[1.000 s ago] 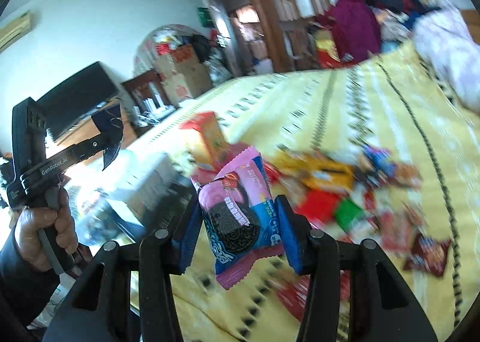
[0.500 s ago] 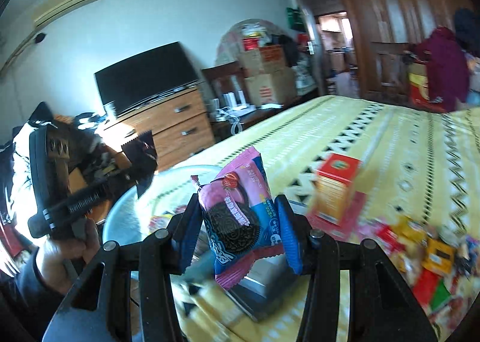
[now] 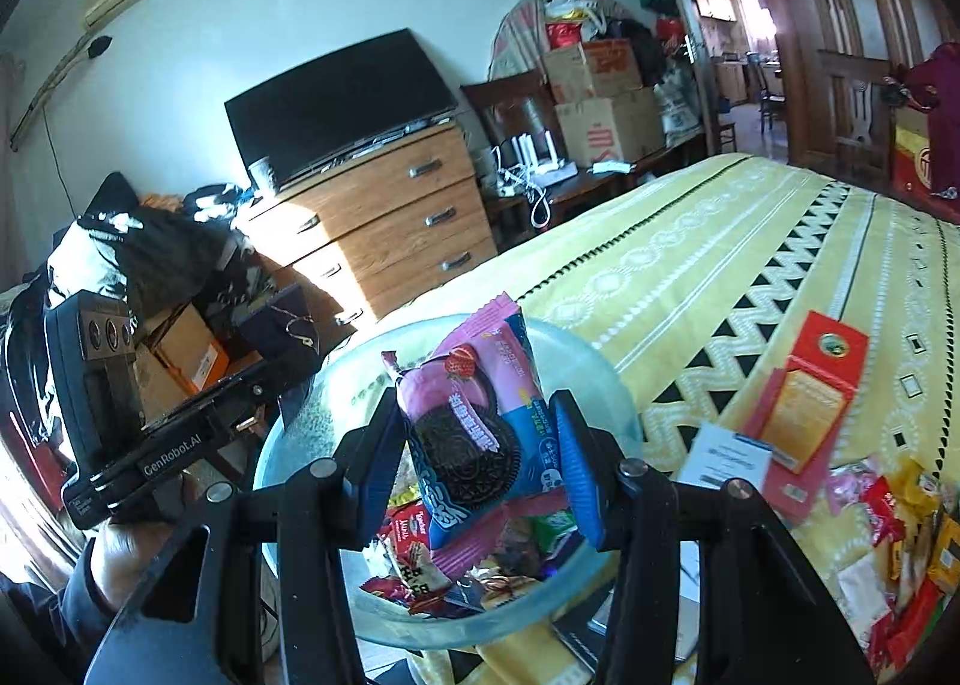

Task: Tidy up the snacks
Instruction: 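Carry both held packs over the clear bowl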

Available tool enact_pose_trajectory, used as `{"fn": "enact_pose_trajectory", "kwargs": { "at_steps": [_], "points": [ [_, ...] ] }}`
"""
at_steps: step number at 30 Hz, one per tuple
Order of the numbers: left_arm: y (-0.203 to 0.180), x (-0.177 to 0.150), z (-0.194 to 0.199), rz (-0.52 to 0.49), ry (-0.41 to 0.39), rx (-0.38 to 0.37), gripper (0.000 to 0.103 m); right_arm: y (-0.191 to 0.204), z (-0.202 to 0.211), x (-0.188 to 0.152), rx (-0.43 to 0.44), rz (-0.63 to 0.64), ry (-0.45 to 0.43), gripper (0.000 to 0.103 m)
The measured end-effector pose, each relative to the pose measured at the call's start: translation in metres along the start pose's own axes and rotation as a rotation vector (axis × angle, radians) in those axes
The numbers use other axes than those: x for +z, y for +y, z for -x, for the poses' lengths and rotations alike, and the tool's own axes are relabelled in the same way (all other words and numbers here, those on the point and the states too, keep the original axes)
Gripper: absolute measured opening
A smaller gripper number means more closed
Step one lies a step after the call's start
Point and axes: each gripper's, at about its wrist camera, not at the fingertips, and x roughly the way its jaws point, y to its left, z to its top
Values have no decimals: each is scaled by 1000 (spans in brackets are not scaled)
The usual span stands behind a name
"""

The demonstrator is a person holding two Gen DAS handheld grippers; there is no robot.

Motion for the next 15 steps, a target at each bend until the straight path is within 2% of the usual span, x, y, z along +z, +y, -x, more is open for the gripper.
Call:
{"fn": "enact_pose_trajectory", "kwargs": {
  "at_steps": [15],
  "points": [
    [29,-8,-2,48,51,26,26,28,-37,-11,47,19,74,52]
  ]
}}
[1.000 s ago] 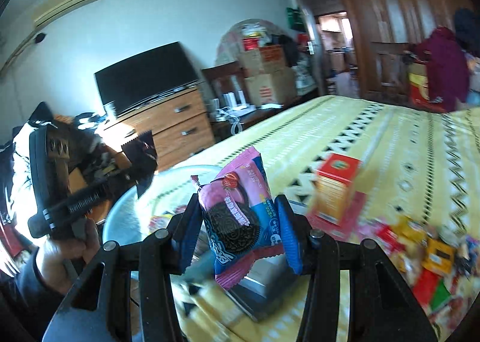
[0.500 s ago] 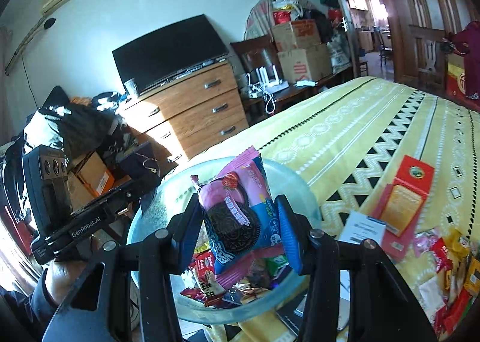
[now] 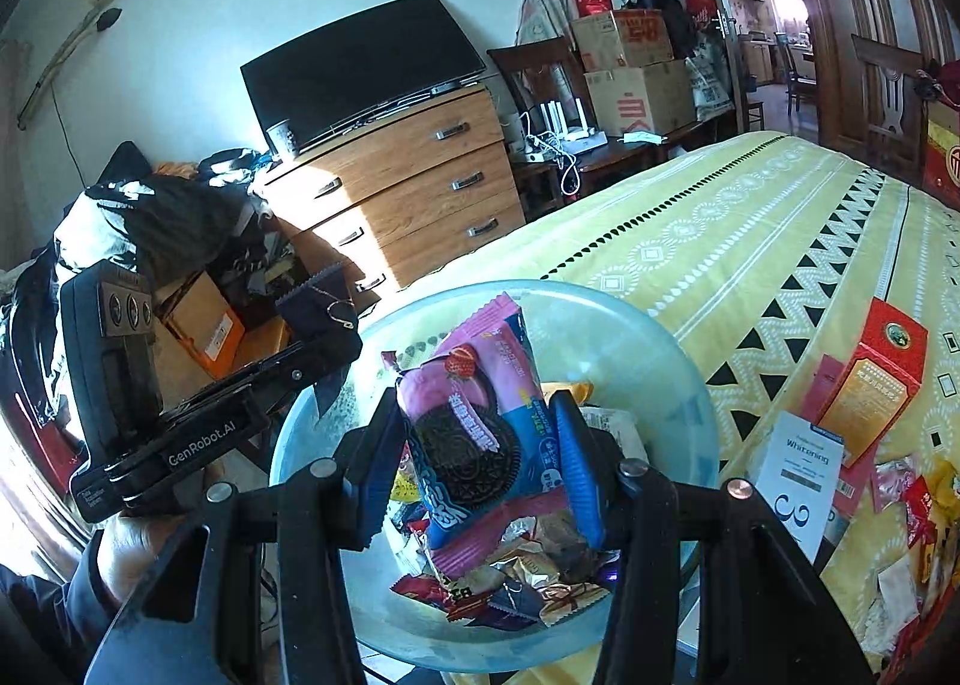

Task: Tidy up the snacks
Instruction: 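Carry both held packs over the clear bowl, then open both tools to drop the packs into the bowl, then move both tools back to the snack pile on the bed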

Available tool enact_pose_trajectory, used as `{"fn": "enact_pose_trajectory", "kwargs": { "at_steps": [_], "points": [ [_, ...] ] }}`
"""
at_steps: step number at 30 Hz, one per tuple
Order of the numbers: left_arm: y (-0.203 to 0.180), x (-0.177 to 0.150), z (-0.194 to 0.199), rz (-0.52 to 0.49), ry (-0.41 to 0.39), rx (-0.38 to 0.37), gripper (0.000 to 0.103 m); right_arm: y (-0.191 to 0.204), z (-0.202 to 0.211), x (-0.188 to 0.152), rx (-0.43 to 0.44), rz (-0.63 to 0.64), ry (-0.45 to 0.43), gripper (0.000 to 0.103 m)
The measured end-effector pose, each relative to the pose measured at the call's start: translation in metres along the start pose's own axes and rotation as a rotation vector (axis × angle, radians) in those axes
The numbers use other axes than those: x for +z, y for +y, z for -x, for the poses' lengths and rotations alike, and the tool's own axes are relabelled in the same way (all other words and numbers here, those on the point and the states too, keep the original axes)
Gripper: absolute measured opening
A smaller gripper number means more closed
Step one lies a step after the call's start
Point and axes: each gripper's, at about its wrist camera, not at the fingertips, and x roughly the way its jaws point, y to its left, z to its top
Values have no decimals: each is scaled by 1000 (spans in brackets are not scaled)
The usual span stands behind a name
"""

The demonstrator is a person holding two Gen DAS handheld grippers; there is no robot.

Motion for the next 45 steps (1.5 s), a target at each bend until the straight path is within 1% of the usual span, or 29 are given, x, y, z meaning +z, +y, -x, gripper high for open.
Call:
{"fn": "enact_pose_trajectory", "kwargs": {
  "at_steps": [11,13,18,19,20,21,22,23,24,28,31,34,35,36,38,39,40,41,43,45],
  "points": [
    [9,-2,-9,12,48,9,26,6,-10,-2,15,11,23,52],
    [10,-1,-10,13,51,10,29,8,-12,-2,20,11,29,52],
    [13,-1,-12,26,64,15,30,7,-17,-5,29,-2,36,53],
    [13,-1,-13,31,69,18,35,5,-17,-5,32,-4,37,53],
    [14,-2,-13,36,71,20,39,4,-18,-5,35,-6,38,59],
    [15,-2,-13,45,71,24,54,4,-18,-5,35,-7,35,62],
    [16,-1,-14,51,70,27,70,4,-17,-5,34,-7,30,69],
    [17,-1,-14,56,67,29,78,4,-17,-5,32,-9,25,74],
    [17,-1,-14,59,62,33,86,4,-15,-5,29,-11,18,75],
    [16,-3,-19,56,86,50,90,1,-13,-9,19,-27,15,80],
    [15,-5,-20,64,102,54,90,0,-3,-22,-3,-31,12,82],
    [9,-8,-19,63,109,42,91,-1,20,-56,-78,11,-9,87],
    [4,-9,-19,60,112,37,91,-3,28,-68,-103,19,-14,88],
    [1,-9,-19,54,111,31,91,-7,40,-90,-147,25,-16,88],
    [-14,-10,-18,26,112,8,91,-14,63,-130,-220,33,-14,88],
    [-26,-12,-17,12,116,-8,91,-19,74,-153,-270,33,-6,88],
    [-41,-13,-17,-7,121,-37,91,-23,83,-169,-308,24,10,89],
    [-56,-14,-16,-26,123,-61,91,-35,97,-198,-350,-8,37,89],
    [-88,-19,-14,-77,126,-122,92,-56,119,-242,-425,-77,89,89],
    [-135,-29,-12,-157,142,-218,93,-81,143,-284,-477,-189,139,89]
  ]
}}
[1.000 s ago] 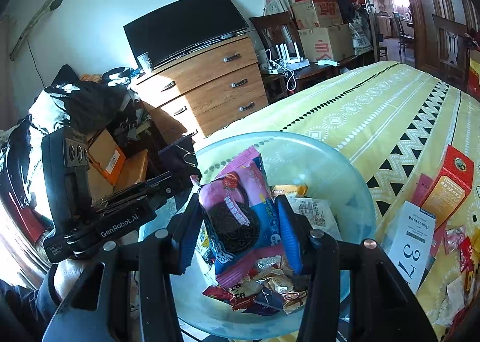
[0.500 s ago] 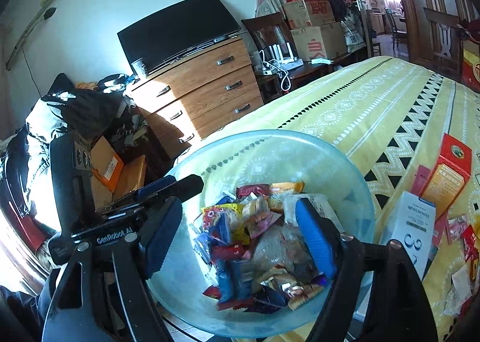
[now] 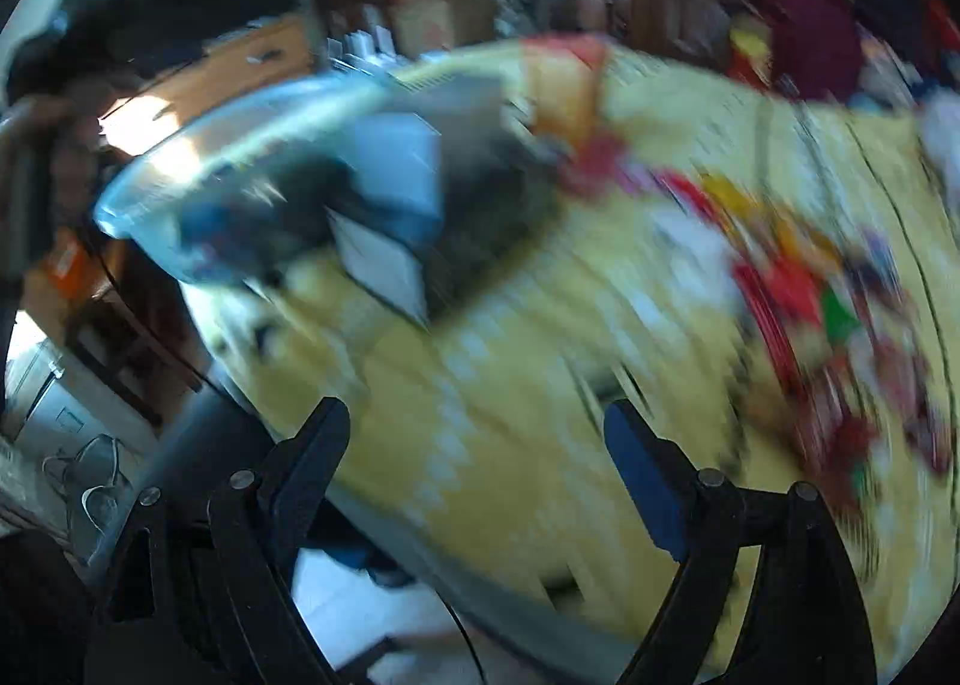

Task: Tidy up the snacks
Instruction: 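Move both tools back to the snack pile on the bed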

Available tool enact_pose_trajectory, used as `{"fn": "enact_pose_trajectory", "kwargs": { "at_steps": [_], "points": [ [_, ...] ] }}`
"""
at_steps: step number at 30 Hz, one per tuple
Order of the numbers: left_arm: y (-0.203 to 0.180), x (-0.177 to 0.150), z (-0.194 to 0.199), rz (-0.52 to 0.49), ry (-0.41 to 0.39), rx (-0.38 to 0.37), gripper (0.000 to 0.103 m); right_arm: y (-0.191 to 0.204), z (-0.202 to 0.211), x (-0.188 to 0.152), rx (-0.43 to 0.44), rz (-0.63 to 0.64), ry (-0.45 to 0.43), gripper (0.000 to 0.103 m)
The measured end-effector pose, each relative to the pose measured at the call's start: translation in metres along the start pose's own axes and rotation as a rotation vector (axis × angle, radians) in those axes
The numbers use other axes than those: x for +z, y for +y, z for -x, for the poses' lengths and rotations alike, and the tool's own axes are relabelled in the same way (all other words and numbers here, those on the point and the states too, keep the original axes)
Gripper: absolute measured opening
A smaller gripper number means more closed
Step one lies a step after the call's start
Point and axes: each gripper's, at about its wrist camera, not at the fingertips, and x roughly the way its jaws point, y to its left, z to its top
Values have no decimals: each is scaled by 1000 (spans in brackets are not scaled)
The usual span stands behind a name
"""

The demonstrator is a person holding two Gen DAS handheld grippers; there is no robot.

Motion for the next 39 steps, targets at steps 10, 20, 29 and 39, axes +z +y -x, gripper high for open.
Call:
{"fn": "enact_pose_trajectory", "kwargs": {
  "at_steps": [10,20,29,39],
  "points": [
    [-131,-58,-54,-182,252,-274,95,-158,38,-44,-125,-364,-59,89],
    [-140,-83,-77,-197,378,-193,95,-278,-36,-26,53,-801,-61,88],
    [-152,-105,-97,-205,438,-190,95,-260,-5,-17,-90,-507,-90,22],
    [-173,-127,-112,-209,513,-242,95,-295,45,-49,-221,-525,15,55]
  ]
}}
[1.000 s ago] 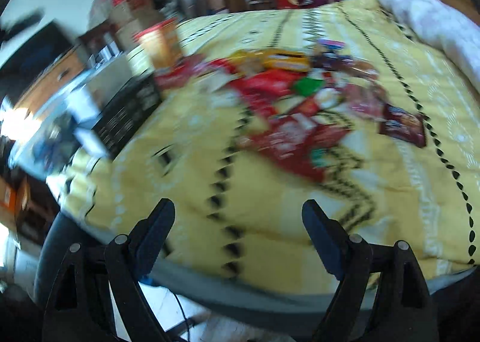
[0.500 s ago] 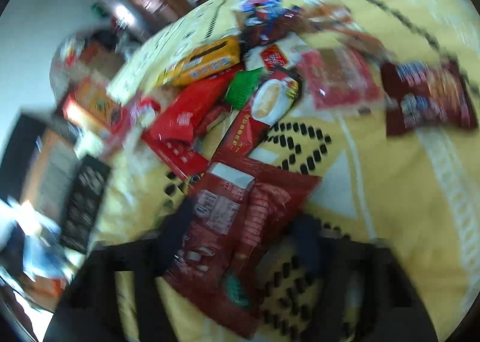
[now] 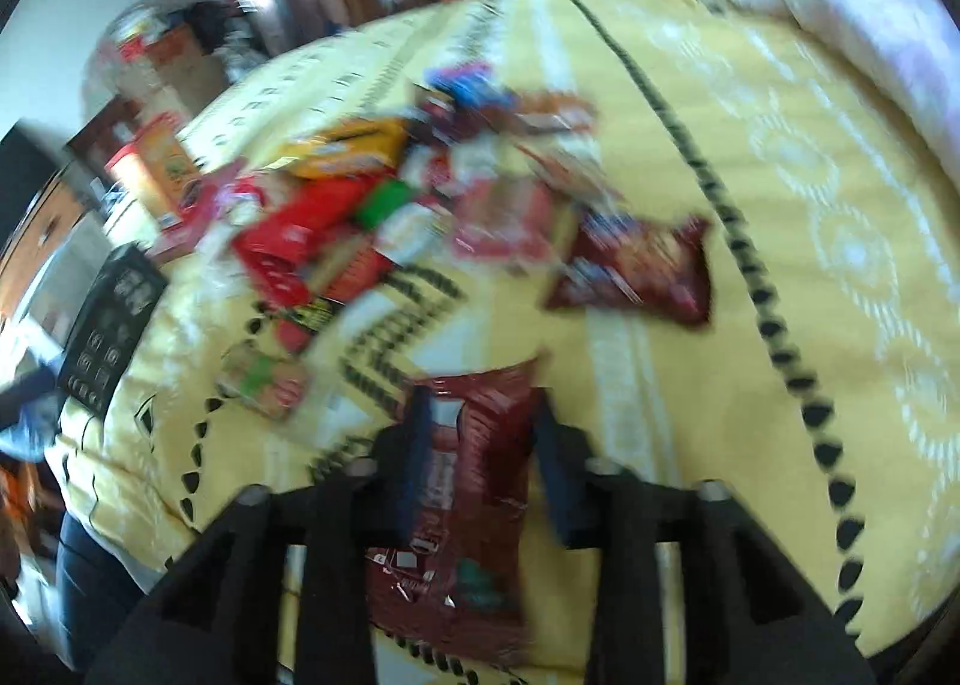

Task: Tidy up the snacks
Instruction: 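Move both tools back to the snack pile on the bed, then grasp the red snack bag with right tool while left tool grasps the green-labelled bread roll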

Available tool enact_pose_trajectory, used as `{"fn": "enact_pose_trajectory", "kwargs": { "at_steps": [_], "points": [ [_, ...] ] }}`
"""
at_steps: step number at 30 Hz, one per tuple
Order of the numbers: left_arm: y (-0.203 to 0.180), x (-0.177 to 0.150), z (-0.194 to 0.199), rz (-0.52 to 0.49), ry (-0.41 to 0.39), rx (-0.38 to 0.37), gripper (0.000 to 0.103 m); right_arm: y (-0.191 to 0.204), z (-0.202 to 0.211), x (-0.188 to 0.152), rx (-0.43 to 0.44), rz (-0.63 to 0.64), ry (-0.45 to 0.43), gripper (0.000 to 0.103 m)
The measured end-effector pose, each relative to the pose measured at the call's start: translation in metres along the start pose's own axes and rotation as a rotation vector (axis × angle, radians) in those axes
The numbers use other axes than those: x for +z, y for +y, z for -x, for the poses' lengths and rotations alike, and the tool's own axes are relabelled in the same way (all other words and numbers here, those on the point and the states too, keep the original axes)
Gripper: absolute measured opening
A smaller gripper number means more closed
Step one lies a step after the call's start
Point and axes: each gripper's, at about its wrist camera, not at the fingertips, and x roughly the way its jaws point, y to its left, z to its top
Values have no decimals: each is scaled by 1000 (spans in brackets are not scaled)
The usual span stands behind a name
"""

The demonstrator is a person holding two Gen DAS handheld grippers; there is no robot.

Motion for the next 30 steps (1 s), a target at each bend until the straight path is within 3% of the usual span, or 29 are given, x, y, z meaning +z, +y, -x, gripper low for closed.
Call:
{"fn": "enact_pose_trajectory", "kwargs": {
  "at_steps": [2,4,6,12,16,22,24,26,30],
  "points": [
    [-2,1,1,-4,-8,-3,95,-10,3,-5,30,-134,9,86],
    [0,4,0,1,-10,2,95,-13,2,-12,41,-226,35,93],
    [3,5,-4,6,-3,7,95,-4,1,-18,54,-252,57,93],
    [6,12,-30,20,42,7,95,42,-18,-19,-142,-103,126,96],
    [-2,19,-59,2,90,-7,95,61,-42,-26,-214,27,169,97],
    [-20,24,-108,-59,147,-19,95,32,-26,-33,-102,10,77,73],
    [-26,25,-119,-123,139,-22,95,22,-19,-34,-57,-4,66,73],
    [-28,27,-125,-199,111,22,95,21,-18,-36,-33,-2,67,73],
    [-7,33,-135,-100,102,-29,95,18,-20,-37,-1,-7,67,75]
  ]
}}
